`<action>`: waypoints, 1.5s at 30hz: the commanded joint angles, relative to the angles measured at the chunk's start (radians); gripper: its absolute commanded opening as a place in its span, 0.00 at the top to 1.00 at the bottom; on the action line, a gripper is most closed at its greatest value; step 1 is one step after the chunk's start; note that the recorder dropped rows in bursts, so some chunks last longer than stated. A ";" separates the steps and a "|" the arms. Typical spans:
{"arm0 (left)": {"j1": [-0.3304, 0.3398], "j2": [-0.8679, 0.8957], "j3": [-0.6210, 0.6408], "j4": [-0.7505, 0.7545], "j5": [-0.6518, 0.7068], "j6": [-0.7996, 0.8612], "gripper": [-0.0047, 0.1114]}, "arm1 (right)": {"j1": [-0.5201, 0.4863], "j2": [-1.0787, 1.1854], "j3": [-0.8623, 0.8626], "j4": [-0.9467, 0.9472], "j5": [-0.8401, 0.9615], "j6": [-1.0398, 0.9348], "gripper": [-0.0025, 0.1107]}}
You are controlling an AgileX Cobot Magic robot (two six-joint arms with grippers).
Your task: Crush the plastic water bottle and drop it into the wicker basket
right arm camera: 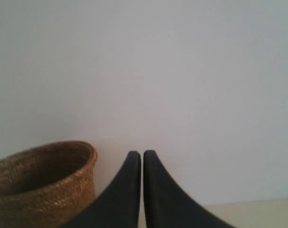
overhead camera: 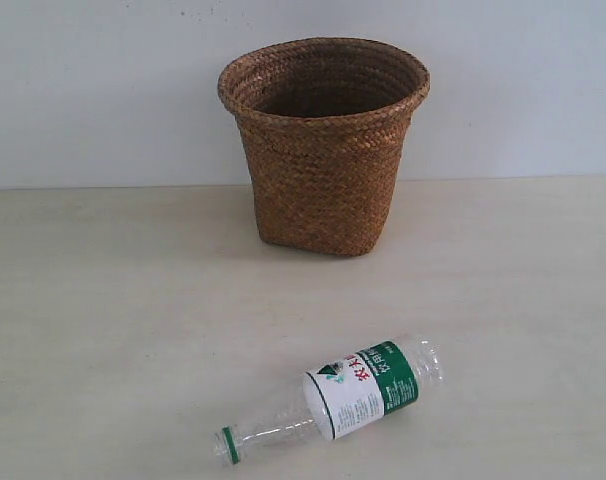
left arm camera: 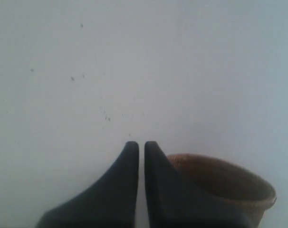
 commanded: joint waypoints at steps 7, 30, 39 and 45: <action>0.004 0.536 -0.483 0.208 0.715 0.133 0.93 | 0.000 0.380 -0.264 -0.102 0.366 -0.081 0.98; -0.309 1.101 -0.668 -0.520 1.170 1.193 0.28 | 0.201 1.034 -0.677 0.674 1.059 -1.252 0.98; -0.406 1.171 -0.668 -0.448 1.112 1.165 0.28 | 0.221 1.097 -0.677 0.674 1.037 -1.229 0.98; -0.453 1.244 -0.668 -0.361 1.025 1.136 0.29 | 0.221 1.099 -0.677 0.686 1.031 -1.221 0.98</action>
